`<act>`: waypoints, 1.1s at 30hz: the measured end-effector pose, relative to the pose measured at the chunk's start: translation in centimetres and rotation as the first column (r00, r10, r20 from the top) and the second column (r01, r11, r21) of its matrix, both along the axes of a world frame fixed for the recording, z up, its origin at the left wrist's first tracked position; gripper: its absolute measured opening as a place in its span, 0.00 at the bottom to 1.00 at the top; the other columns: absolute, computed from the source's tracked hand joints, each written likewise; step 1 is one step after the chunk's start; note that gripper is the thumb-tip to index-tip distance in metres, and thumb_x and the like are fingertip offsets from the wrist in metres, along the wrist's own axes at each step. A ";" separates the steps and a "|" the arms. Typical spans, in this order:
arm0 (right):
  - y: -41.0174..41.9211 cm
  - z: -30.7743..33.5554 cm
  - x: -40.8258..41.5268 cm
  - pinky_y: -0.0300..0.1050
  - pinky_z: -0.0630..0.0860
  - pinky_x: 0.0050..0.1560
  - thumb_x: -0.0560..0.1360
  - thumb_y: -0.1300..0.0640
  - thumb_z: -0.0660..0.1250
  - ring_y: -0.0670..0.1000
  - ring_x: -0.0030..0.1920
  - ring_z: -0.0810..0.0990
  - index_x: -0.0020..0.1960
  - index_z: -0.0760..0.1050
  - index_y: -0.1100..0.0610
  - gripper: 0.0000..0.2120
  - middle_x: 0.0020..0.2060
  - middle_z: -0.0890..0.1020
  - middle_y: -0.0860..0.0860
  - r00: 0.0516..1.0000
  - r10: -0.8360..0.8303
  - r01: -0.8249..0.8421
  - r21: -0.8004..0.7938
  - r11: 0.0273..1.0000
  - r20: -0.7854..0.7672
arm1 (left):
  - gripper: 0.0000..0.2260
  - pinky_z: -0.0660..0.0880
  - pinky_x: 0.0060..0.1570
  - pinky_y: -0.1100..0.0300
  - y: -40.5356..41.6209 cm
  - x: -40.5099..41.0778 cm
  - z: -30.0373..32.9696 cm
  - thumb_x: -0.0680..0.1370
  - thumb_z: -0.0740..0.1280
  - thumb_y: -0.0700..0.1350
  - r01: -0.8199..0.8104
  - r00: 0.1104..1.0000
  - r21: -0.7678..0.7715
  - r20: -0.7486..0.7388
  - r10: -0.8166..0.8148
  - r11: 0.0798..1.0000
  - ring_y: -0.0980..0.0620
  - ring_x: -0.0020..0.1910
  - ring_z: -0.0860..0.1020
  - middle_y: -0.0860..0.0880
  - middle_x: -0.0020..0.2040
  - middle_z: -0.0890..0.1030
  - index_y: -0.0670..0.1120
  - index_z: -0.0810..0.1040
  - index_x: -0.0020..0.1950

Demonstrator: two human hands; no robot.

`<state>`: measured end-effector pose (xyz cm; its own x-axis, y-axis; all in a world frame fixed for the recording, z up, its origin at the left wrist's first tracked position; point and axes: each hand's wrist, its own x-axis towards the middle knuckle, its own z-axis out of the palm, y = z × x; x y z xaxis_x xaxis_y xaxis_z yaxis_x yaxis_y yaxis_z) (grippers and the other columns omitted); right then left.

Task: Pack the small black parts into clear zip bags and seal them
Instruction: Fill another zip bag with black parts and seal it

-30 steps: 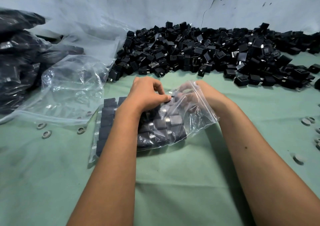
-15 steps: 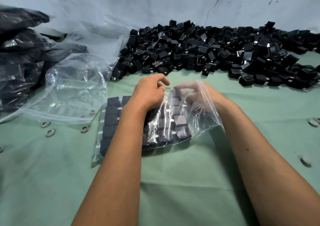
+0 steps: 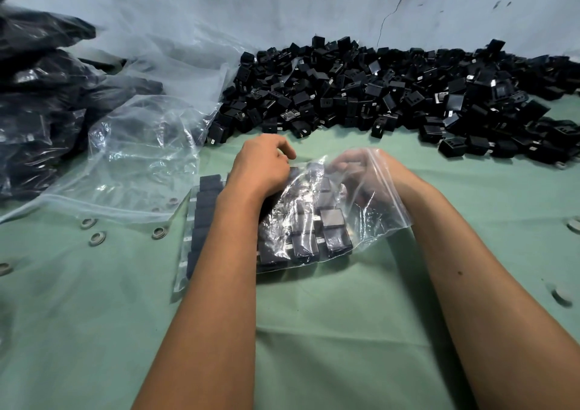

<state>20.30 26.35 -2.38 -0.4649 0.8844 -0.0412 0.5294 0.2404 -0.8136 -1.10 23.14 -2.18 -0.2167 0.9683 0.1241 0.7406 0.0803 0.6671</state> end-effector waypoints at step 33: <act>3.7 1.5 4.5 0.55 0.84 0.48 0.78 0.61 0.63 0.60 0.43 0.86 0.47 0.83 0.58 0.09 0.40 0.87 0.56 0.775 -0.594 0.557 0.211 0.804 0.216 | 0.22 0.58 0.77 0.46 -0.1 8.7 -0.6 0.85 0.59 0.54 0.247 0.903 -0.059 -0.349 -0.252 0.967 0.44 0.78 0.61 0.45 0.78 0.66 0.44 0.68 0.76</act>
<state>24.83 30.03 -0.87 0.1442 0.9885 0.0467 0.7873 -0.0860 -0.6105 7.60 23.08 -2.74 0.0872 0.9871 0.1344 0.9236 -0.1306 0.3604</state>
